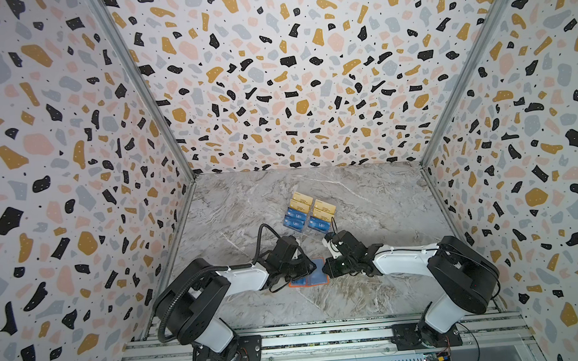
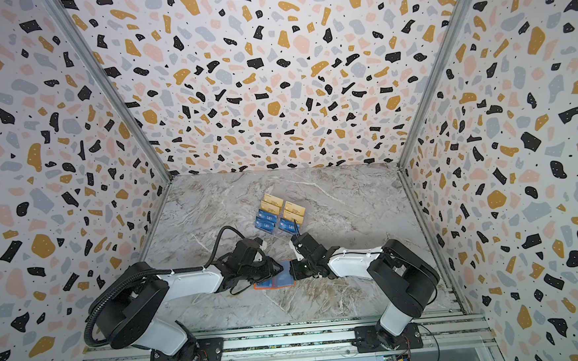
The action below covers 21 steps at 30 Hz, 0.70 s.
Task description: Put the credit cards into the card holder
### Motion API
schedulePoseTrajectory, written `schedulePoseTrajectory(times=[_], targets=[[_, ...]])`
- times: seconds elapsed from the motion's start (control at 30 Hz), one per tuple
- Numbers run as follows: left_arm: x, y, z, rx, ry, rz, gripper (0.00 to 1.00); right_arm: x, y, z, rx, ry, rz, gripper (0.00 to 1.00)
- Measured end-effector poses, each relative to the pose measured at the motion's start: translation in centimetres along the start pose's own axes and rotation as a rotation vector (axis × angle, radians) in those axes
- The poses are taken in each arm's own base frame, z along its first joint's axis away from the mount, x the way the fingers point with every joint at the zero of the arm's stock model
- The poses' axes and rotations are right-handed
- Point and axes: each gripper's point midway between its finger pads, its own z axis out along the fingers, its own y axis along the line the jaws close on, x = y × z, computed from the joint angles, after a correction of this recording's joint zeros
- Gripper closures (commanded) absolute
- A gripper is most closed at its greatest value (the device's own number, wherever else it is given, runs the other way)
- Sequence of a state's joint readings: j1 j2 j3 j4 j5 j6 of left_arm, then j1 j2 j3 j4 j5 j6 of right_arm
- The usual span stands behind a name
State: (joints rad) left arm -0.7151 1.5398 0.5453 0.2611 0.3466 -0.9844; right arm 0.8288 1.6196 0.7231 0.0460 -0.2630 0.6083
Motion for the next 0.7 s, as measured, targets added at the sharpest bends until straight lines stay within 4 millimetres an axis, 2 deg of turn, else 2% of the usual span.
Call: schedulePoseTrajectory(times=[0.23,0.43,0.7], targets=[[0.2,0.1,-0.4,0.030,-0.020,-0.046,0.66,-0.1,0.1,0.1,-0.011,-0.002,0.002,0.86],[1.1,0.7,-1.1,0.049,-0.025,-0.099,0.66,-0.3,0.3,0.3,-0.023,-0.006,-0.001,0.86],[1.2,0.9,-1.2,0.064,-0.034,-0.148,0.66,-0.3,0.3,0.4,-0.026,-0.007,-0.002,0.88]])
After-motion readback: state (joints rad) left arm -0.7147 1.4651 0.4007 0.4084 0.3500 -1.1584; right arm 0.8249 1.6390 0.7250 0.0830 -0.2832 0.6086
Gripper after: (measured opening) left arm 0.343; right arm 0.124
